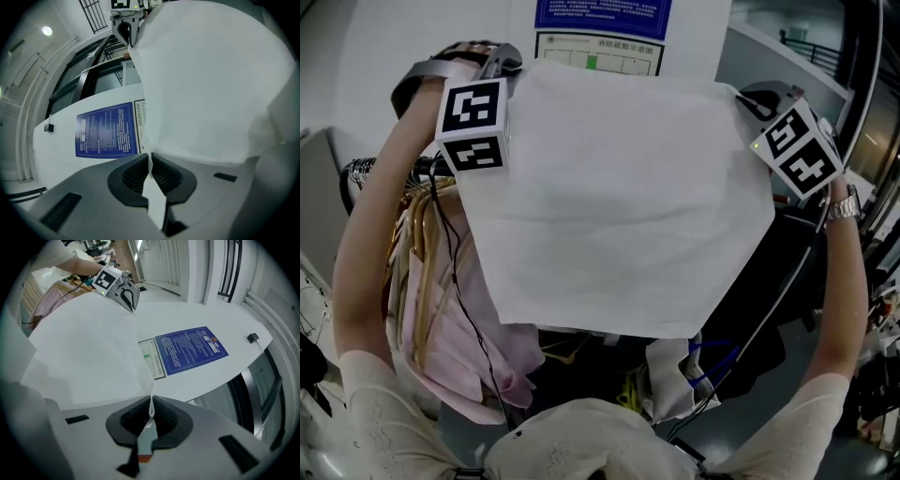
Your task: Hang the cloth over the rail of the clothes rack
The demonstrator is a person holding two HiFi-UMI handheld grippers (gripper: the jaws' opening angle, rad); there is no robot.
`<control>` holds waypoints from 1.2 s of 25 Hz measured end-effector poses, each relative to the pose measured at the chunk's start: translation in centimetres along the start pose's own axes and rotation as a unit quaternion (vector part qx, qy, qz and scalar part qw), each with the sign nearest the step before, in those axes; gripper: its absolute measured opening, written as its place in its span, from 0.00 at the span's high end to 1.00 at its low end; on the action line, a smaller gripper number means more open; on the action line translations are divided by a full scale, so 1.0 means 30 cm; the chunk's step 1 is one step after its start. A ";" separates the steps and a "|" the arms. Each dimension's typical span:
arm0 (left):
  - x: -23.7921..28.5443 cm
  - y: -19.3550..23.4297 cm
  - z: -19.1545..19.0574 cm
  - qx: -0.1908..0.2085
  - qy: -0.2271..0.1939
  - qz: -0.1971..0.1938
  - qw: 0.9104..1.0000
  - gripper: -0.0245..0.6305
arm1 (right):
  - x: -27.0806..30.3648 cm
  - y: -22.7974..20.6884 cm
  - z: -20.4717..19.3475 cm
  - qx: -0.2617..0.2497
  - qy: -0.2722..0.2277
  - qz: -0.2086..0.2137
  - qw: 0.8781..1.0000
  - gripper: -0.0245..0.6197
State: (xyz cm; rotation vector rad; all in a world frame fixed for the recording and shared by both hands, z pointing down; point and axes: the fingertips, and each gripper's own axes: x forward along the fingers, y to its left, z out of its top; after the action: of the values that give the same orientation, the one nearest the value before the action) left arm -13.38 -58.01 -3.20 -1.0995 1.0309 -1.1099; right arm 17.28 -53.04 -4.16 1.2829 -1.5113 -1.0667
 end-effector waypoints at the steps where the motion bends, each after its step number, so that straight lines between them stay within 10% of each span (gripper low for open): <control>1: 0.006 -0.014 0.003 0.002 -0.002 -0.006 1.000 0.93 | 0.010 0.014 -0.008 0.003 0.001 0.008 1.000 0.93; 17: 0.064 -0.225 0.023 -0.013 -0.016 -0.166 0.986 0.89 | 0.114 0.224 -0.079 -0.022 0.038 0.122 0.992 0.87; 30: 0.076 -0.135 -0.003 -0.028 -0.004 -0.072 0.997 0.81 | 0.123 0.195 -0.090 -0.010 0.037 0.098 0.995 0.78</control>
State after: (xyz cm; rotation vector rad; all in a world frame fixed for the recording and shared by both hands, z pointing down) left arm -13.73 -60.66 0.61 -1.2385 0.9926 -1.1963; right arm 18.02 -56.28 2.47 1.1230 -1.5323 -0.8968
